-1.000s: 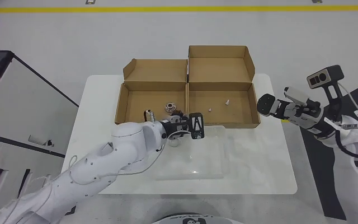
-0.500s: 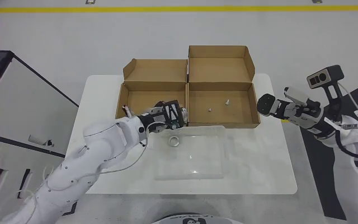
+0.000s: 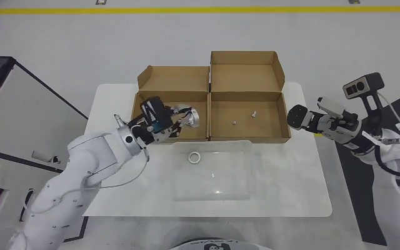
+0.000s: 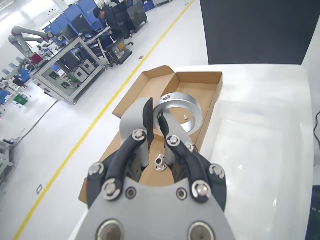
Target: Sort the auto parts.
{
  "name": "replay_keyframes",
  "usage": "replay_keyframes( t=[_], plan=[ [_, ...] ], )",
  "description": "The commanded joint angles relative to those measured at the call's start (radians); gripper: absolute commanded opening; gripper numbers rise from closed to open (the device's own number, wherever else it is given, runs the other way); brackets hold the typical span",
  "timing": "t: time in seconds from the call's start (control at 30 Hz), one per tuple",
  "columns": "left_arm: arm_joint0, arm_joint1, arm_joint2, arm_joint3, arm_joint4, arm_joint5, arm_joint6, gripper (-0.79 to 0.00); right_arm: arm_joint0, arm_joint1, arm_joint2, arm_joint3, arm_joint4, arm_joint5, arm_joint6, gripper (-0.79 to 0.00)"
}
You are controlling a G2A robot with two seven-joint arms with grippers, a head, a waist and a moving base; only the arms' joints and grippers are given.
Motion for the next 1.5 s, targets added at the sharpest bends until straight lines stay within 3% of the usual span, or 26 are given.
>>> replay_keyframes(
  t=[0.0, 0.4, 1.2, 1.47],
  plan=[
    [0.011, -0.001, -0.021, 0.006, -0.044, -0.007, 0.043, -0.785, 0.0, 0.0, 0.0, 0.0, 0.0, 0.0, 0.0, 0.0],
    [0.067, -0.015, -0.064, 0.022, -0.266, -0.057, 0.266, -0.785, 0.0, 0.0, 0.0, 0.0, 0.0, 0.0, 0.0, 0.0],
    [0.07, -0.053, -0.012, 0.002, -0.462, -0.098, 0.403, -0.785, 0.0, 0.0, 0.0, 0.0, 0.0, 0.0, 0.0, 0.0],
    [0.061, -0.067, -0.021, -0.009, -0.536, -0.206, 0.505, -0.785, 0.0, 0.0, 0.0, 0.0, 0.0, 0.0, 0.0, 0.0]
  ],
)
